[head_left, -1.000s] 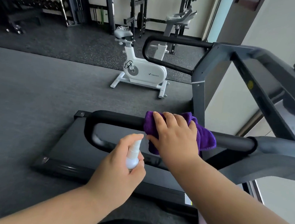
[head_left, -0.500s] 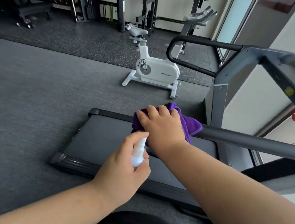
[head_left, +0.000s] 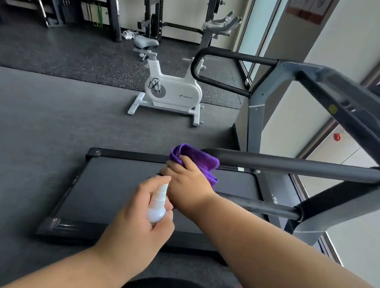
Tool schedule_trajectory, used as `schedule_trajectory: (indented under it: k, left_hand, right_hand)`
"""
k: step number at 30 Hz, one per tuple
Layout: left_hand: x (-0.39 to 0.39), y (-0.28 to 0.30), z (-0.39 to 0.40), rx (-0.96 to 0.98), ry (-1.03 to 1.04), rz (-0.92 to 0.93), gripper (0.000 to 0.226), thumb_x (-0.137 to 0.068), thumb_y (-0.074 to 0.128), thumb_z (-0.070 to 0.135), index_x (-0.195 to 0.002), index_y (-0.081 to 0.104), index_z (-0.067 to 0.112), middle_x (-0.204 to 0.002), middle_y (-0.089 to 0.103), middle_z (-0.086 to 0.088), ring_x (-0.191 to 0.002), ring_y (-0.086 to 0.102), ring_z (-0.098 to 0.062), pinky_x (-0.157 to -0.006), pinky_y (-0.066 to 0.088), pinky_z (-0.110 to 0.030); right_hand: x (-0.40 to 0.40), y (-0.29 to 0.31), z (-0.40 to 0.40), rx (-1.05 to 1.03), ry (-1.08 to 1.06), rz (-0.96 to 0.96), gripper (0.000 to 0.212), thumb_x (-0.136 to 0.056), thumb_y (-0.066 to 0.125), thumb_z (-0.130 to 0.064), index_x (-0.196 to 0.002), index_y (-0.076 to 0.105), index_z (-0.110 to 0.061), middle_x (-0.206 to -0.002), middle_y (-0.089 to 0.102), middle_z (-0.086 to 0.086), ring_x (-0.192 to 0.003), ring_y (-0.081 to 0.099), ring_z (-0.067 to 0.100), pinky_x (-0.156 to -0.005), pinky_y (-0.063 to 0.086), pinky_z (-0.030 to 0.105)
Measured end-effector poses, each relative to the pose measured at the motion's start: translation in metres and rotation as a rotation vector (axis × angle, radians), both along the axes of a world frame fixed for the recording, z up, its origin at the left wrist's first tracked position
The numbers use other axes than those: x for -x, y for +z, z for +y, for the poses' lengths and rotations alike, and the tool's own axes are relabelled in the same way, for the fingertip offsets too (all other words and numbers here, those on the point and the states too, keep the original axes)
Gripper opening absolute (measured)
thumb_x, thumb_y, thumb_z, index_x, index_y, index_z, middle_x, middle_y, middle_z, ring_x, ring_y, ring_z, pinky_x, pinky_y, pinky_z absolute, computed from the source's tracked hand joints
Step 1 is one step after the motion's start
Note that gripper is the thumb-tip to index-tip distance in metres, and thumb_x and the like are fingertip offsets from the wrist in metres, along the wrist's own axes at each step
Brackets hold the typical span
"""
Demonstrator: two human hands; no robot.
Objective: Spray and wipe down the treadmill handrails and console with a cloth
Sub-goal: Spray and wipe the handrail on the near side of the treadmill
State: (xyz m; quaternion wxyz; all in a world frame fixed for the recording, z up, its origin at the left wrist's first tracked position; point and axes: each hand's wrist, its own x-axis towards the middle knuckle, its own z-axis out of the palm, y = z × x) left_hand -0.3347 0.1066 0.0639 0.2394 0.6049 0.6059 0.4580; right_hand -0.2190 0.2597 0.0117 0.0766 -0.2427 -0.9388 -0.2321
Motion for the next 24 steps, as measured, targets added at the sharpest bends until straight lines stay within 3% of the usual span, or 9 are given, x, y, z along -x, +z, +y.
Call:
schedule_trajectory:
  k: [3, 5, 7, 10, 13, 16, 20, 24]
  left_hand:
    - [0.001, 0.003, 0.004, -0.003, -0.04, -0.012, 0.071, -0.081, 0.067, 0.01, -0.11, 0.036, 0.067, -0.096, 0.064, 0.013, -0.085, 0.063, -0.01, -0.073, 0.05, -0.023]
    - [0.002, 0.006, 0.006, -0.016, -0.074, -0.016, 0.073, -0.081, 0.067, 0.008, -0.111, 0.036, 0.066, -0.094, 0.064, 0.013, -0.085, 0.063, -0.01, -0.071, 0.047, -0.016]
    - [0.004, 0.007, 0.006, -0.02, -0.095, -0.013, 0.073, -0.081, 0.067, 0.007, -0.111, 0.035, 0.067, -0.094, 0.064, 0.014, -0.082, 0.063, -0.01, -0.069, 0.046, -0.014]
    - [0.009, 0.004, 0.005, -0.026, -0.091, -0.005, 0.065, -0.079, 0.063, 0.019, -0.114, 0.034, 0.066, -0.096, 0.063, 0.017, -0.082, 0.063, -0.009, -0.069, 0.046, -0.015]
    - [0.014, 0.0, 0.005, -0.012, -0.083, -0.004, 0.062, -0.076, 0.058, 0.026, -0.115, 0.032, 0.065, -0.098, 0.062, 0.018, -0.085, 0.063, -0.009, -0.07, 0.046, -0.013]
    - [0.013, -0.001, 0.008, -0.013, -0.086, -0.006, 0.062, -0.075, 0.058, 0.025, -0.114, 0.033, 0.067, -0.097, 0.062, 0.018, -0.085, 0.062, -0.008, -0.07, 0.044, -0.01]
    - [0.0, 0.004, 0.016, -0.012, -0.105, 0.006, 0.063, -0.079, 0.061, 0.023, -0.112, 0.033, 0.069, -0.097, 0.063, 0.018, -0.087, 0.062, -0.007, -0.071, 0.045, -0.012]
    - [-0.026, 0.006, 0.027, -0.012, -0.154, 0.022, 0.068, -0.081, 0.067, 0.017, -0.111, 0.034, 0.069, -0.097, 0.062, 0.019, -0.089, 0.061, -0.006, -0.071, 0.044, -0.011]
  right_hand:
    - [-0.015, 0.026, 0.007, -0.028, -0.06, 0.144, 0.039, -0.079, 0.066, -0.028, -0.118, 0.066, -0.025, -0.11, 0.065, -0.003, -0.115, 0.055, 0.027, -0.102, 0.033, 0.046]
    - [-0.03, 0.04, 0.008, -0.017, -0.129, 0.252, 0.047, -0.078, 0.071, -0.044, -0.121, 0.065, -0.025, -0.117, 0.064, -0.001, -0.118, 0.055, 0.028, -0.095, 0.04, 0.047]
    - [-0.053, 0.052, 0.011, 0.013, -0.265, 0.393, 0.055, -0.082, 0.062, -0.06, -0.126, 0.062, -0.027, -0.123, 0.063, -0.002, -0.118, 0.057, 0.027, -0.091, 0.046, 0.046]
    - [-0.092, 0.059, 0.014, 0.073, -0.473, 0.572, 0.061, -0.085, 0.048, -0.072, -0.128, 0.059, -0.03, -0.124, 0.064, -0.005, -0.115, 0.058, 0.025, -0.093, 0.047, 0.047]
    - [-0.097, 0.053, 0.008, 0.067, -0.562, 0.66, 0.056, -0.088, 0.048, -0.07, -0.127, 0.06, -0.031, -0.126, 0.062, -0.008, -0.12, 0.053, 0.023, -0.101, 0.039, 0.048]
    - [-0.064, 0.048, 0.0, 0.008, -0.606, 0.642, 0.054, -0.087, 0.051, -0.069, -0.126, 0.062, -0.034, -0.127, 0.062, -0.009, -0.124, 0.051, 0.022, -0.104, 0.033, 0.053]
    - [-0.032, 0.038, 0.001, -0.018, -0.444, 0.486, 0.053, -0.083, 0.062, -0.064, -0.126, 0.064, -0.032, -0.127, 0.061, -0.005, -0.127, 0.049, 0.028, -0.099, 0.033, 0.058]
    - [-0.06, 0.043, 0.013, -0.025, -0.314, 0.474, 0.056, -0.084, 0.062, -0.064, -0.126, 0.065, -0.026, -0.123, 0.063, 0.0, -0.117, 0.055, 0.029, -0.089, 0.042, 0.048]
